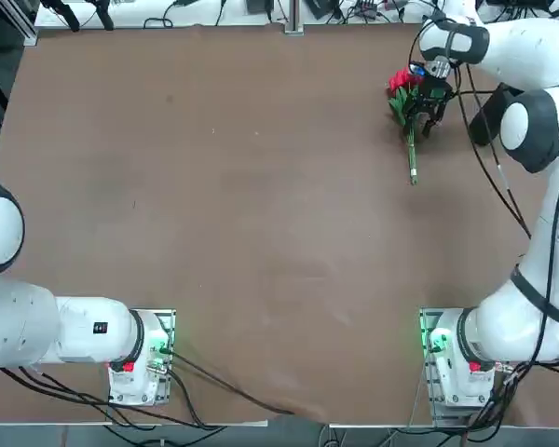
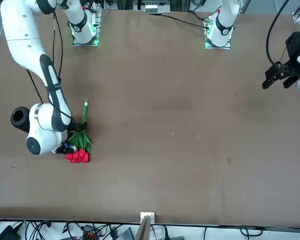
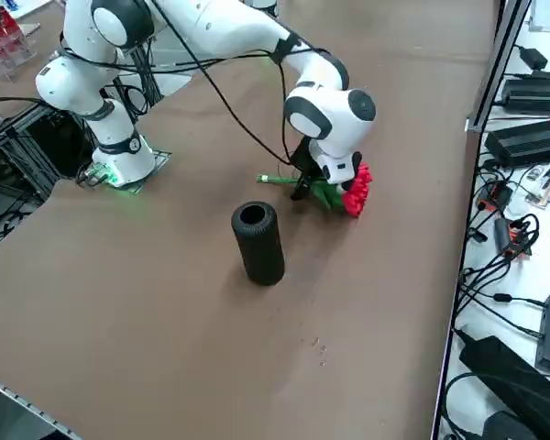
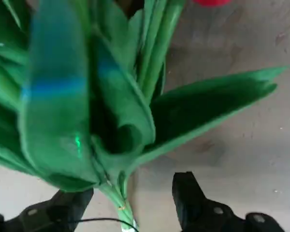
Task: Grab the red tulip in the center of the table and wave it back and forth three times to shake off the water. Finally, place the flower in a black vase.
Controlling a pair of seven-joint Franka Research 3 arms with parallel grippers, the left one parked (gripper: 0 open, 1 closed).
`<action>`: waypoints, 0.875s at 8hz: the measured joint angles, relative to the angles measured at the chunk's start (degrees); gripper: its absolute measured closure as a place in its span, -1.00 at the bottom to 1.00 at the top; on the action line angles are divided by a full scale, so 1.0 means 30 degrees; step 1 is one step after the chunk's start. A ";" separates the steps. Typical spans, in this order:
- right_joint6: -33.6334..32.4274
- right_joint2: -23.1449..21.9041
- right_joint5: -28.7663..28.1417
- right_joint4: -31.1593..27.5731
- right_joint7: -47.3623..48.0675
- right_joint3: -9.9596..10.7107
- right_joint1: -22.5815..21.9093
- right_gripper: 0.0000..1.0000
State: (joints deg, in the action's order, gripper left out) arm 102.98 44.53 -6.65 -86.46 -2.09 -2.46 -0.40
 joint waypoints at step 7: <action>0.0280 0.0301 0.0020 0.0284 -0.0058 0.0011 -0.0363 0.53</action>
State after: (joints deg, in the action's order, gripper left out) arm 103.82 45.44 -6.59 -85.61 -2.26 -2.43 -1.49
